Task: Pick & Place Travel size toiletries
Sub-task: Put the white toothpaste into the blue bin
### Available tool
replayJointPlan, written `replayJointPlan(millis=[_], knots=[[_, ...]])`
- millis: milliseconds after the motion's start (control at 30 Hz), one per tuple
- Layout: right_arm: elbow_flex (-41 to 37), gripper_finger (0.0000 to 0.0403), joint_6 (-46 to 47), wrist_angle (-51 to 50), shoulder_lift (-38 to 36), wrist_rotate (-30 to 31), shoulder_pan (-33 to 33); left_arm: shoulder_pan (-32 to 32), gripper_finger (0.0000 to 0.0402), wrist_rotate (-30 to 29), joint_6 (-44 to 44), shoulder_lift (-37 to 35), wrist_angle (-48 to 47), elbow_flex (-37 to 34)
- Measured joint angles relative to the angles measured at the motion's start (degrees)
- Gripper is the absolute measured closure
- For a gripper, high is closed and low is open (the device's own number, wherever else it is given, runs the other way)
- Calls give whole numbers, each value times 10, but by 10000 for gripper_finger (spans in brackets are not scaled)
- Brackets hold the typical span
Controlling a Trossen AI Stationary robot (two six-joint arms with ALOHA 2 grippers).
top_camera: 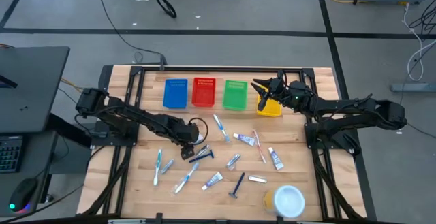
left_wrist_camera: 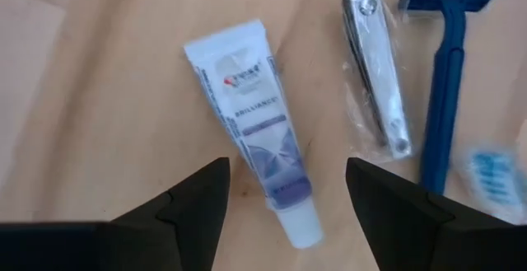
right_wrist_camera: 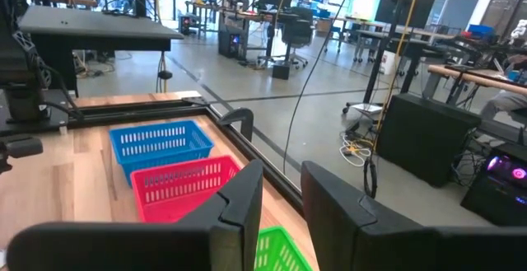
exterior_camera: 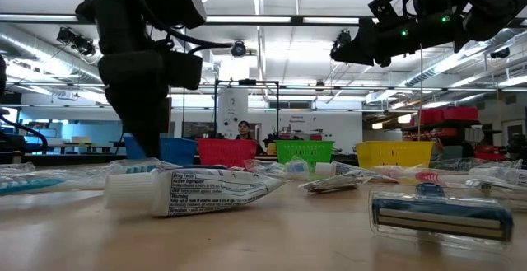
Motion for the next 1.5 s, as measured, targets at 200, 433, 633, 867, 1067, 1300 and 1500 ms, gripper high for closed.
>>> replayJointPlan(millis=[200,433,633,867,1067,1300,1500], knots=[[0,306,0,0,0,0,0,-3,150,-18,13,0,0,0],[0,306,0,0,0,0,0,-5,150,-18,11,0,0,0],[0,306,0,0,0,0,0,-14,150,-27,11,0,0,0],[0,306,0,0,0,0,0,-20,150,-34,9,0,9,-8],[0,306,0,0,0,0,0,-20,150,-37,-19,0,59,-56],[0,306,0,0,0,0,0,-20,150,-37,-10,-3,70,-71],[0,306,0,0,0,0,0,-20,150,-41,13,-2,69,-72]])
